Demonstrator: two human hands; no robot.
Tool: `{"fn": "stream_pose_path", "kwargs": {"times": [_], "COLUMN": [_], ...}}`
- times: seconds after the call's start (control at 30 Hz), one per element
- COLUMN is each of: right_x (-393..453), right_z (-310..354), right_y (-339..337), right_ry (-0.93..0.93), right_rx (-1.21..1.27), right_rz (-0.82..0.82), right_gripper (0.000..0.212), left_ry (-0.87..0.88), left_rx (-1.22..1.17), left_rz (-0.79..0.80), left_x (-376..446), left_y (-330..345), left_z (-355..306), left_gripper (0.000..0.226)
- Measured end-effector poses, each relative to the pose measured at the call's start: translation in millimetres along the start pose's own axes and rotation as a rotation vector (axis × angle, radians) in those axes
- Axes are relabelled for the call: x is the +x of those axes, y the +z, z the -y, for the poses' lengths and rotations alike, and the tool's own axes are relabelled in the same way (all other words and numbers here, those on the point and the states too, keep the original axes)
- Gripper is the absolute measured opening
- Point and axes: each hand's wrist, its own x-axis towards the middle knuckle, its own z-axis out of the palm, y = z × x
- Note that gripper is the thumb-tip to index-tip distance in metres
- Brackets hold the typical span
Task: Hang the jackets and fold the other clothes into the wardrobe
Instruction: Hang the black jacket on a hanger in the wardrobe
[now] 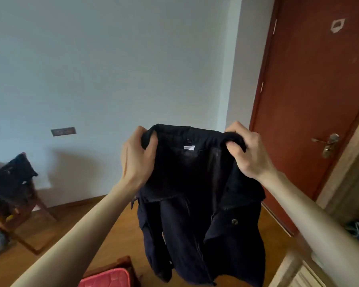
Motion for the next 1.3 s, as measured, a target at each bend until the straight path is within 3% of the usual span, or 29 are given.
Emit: {"fn": "stream_pose_path", "kwargs": {"times": [0.1,0.3,0.5,0.83,1.3], "right_x": [-9.0,-18.6,-48.0,-102.4,-161.9], "right_z": [4.1,16.1,39.0,92.8,113.0], "right_y": [-16.7,-72.9,-134.2,-224.5,-341.2], "right_ry": [0.051,0.304,0.448,0.57,0.633], "right_rx": [-0.057,-0.377,-0.582,-0.876,-0.916], "right_rz": [-0.135,-0.439,-0.565,-0.749,-0.855], "right_gripper": [0.039,0.048,0.053,0.059,0.059], "left_ry": [0.014,0.09,0.204,0.319,0.353], "left_rx": [-0.119,-0.278,-0.433,-0.761,-0.946], "left_rz": [0.077,0.262,0.393,0.561,0.676], "left_x": [7.5,11.6,0.5,-29.0,-71.6], "left_y": [27.5,85.5,133.5,212.4,291.8], "left_z": [-4.0,-33.6,-86.5,-183.5,-321.3], "left_gripper": [0.036,0.038,0.038,0.06,0.059]}}
